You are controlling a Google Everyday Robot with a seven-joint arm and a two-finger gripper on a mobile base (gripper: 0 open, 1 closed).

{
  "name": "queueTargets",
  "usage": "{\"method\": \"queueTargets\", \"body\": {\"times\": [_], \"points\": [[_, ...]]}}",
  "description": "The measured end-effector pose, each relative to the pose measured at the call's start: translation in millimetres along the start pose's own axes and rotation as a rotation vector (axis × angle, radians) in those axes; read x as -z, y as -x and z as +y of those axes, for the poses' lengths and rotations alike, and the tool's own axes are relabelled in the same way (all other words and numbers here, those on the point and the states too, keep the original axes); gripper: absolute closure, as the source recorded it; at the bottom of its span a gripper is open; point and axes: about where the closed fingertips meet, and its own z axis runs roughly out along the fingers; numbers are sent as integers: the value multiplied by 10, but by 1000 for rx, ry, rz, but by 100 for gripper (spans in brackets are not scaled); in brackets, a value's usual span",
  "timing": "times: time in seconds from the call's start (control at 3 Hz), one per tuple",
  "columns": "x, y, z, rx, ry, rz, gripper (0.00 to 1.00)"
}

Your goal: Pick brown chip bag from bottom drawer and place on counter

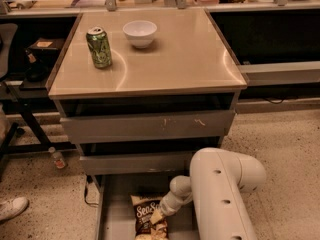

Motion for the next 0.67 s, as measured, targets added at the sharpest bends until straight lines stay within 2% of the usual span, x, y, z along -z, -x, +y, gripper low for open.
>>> {"method": "queueTargets", "body": {"times": [0.33, 0.67], "points": [[58, -2, 30, 9, 12, -5, 100], [328, 14, 62, -10, -4, 5, 100]]}}
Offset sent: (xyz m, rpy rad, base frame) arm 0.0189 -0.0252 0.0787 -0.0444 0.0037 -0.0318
